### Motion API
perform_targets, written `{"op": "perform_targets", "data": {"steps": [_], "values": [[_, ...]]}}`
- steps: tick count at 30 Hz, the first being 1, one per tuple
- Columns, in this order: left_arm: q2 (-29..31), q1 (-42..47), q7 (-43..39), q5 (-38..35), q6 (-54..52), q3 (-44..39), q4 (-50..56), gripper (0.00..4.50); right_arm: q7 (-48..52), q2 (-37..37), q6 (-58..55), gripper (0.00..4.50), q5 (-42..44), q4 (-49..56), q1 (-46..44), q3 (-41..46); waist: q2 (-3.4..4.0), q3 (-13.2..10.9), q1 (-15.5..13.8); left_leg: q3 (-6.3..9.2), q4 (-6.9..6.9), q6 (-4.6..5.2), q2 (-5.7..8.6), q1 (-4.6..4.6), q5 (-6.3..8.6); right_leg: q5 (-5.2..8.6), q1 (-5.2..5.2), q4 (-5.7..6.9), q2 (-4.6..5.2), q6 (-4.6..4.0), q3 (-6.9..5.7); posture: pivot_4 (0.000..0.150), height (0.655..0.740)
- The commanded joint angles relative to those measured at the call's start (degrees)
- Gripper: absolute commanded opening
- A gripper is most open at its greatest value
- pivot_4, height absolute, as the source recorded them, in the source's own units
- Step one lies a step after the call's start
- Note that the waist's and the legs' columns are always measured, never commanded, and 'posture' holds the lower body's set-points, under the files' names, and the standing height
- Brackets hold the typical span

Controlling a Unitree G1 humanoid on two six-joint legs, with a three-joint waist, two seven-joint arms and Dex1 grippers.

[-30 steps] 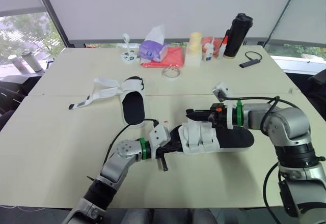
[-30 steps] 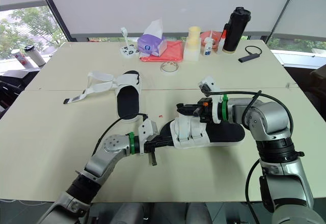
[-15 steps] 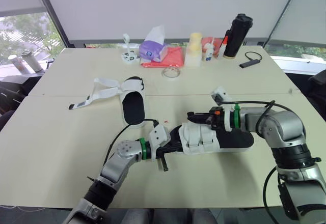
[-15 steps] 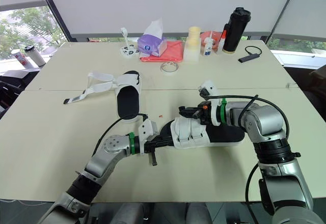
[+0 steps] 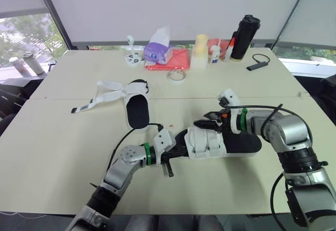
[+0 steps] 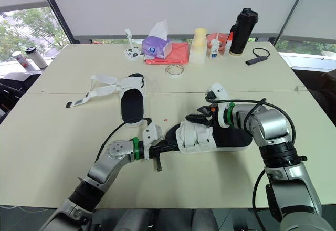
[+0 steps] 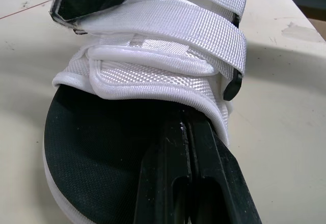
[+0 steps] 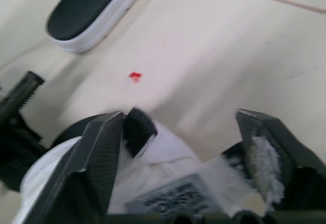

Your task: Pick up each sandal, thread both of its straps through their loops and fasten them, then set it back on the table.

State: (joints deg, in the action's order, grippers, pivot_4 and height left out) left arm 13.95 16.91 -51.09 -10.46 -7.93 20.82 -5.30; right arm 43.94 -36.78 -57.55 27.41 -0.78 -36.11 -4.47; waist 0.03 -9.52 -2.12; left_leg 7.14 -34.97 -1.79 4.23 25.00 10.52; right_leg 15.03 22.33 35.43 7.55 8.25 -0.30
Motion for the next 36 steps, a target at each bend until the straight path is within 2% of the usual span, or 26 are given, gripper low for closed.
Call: {"op": "perform_targets", "data": {"steps": [1,7,14,22,30,36], "values": [[0.6,-1.9,-0.9,1.7,-1.8,2.2,-3.0,0.0,-0.5,-1.1,2.8,3.44,-2.9,0.2,-0.9,-0.6,0.0,0.0,0.0,0.0,0.0,0.0,0.0,0.0,0.0,0.0,0.0,0.0,0.0,0.0,0.0,0.15,0.74],[0.5,-1.6,-1.0,1.7,-1.5,2.2,-3.5,0.0,1.3,-3.5,9.0,3.44,-10.9,-1.2,-3.4,-7.1,0.01,0.0,0.0,-0.01,-0.01,0.0,0.01,0.0,0.0,0.0,0.01,0.0,0.0,0.0,0.0,0.15,0.74],[0.4,-1.7,-0.7,1.7,-1.6,2.0,-3.4,0.0,5.4,-5.0,12.5,3.44,-14.6,-0.8,-4.1,-10.3,0.01,0.0,0.0,-0.01,0.0,0.0,0.01,0.0,0.0,0.0,0.01,-0.03,0.0,0.01,0.0,0.15,0.74],[0.5,-2.3,-0.4,1.7,-1.5,1.8,-3.0,0.0,5.8,-8.2,21.3,3.44,-17.9,0.0,-6.4,-5.0,0.01,0.0,-0.1,-0.01,0.0,-0.01,0.02,0.0,0.0,0.0,0.01,-0.03,0.01,0.01,0.0,0.15,0.74],[2.0,-1.3,-0.6,2.4,0.9,0.9,-3.1,0.0,5.4,-17.9,35.6,3.44,-24.7,10.7,6.8,-1.7,0.01,0.0,0.1,-0.06,0.06,-0.01,0.01,0.05,0.01,0.02,-0.06,-0.02,0.01,0.05,0.0,0.15,0.74],[2.8,-0.6,-0.4,1.2,0.5,-1.3,-1.6,0.0,5.0,-20.6,40.4,3.44,-26.5,15.1,13.9,1.7,0.06,0.0,0.8,-0.2,0.05,-0.01,-0.05,0.05,0.0,0.02,-0.01,0.04,0.01,0.03,0.12,0.15,0.74]]}}
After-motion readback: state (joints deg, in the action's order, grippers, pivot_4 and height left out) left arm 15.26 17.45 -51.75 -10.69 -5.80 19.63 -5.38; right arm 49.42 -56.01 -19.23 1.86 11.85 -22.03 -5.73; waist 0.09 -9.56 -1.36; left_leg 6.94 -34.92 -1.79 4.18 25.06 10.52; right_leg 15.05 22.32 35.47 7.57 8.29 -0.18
